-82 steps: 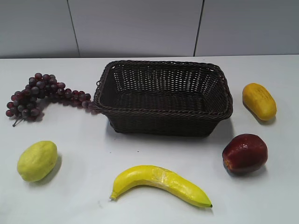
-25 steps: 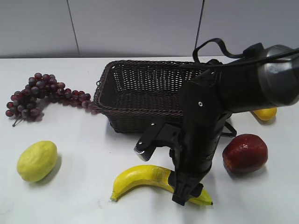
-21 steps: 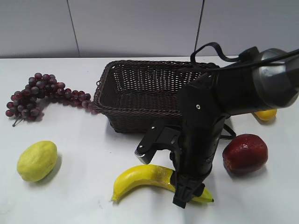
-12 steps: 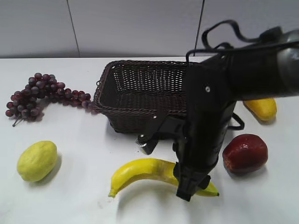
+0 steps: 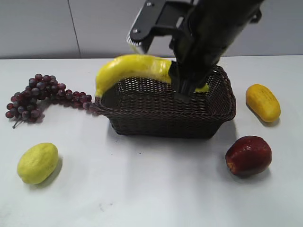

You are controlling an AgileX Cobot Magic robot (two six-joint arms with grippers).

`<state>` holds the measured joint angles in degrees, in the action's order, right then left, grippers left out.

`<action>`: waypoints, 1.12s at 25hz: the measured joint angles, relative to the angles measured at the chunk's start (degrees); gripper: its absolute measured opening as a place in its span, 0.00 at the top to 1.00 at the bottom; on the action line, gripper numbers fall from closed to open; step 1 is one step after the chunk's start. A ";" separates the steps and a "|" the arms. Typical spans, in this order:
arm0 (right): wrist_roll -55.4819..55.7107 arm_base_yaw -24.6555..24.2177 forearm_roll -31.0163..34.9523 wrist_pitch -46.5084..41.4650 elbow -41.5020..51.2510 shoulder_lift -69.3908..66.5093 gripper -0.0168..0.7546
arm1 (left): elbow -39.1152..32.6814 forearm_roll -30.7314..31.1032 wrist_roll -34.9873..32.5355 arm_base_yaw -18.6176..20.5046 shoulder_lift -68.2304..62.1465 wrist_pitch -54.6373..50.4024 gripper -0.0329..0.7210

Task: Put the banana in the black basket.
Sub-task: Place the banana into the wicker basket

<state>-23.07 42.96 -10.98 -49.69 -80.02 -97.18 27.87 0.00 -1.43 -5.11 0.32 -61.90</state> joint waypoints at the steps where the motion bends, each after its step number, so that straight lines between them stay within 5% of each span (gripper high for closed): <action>1: 0.00 -0.73 -0.65 0.07 -1.66 -1.17 0.57 | 0.00 0.00 0.00 0.00 0.00 0.00 0.22; 9: 0.00 -7.76 -2.49 1.84 -10.07 -13.11 0.57 | 0.00 0.00 0.00 0.00 0.00 0.00 0.22; 19: 0.05 -8.17 -4.22 7.55 -10.42 -21.33 0.57 | 0.00 0.00 0.00 0.00 0.00 0.00 0.22; 21: 0.22 -8.17 -4.22 7.42 -10.42 -21.77 0.51 | 0.00 0.00 0.00 0.00 0.00 0.00 0.22; 25: 2.87 -8.17 -5.69 7.39 -10.51 -21.80 0.21 | 0.00 0.00 0.00 0.00 0.00 0.00 0.22; 28: 6.46 -8.17 -6.73 6.75 -10.51 -21.54 0.15 | 0.00 0.00 0.00 0.00 0.00 0.00 0.22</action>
<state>-16.61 34.79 -17.71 -42.94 -90.53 -118.72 27.87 0.00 -1.43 -5.11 0.32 -61.90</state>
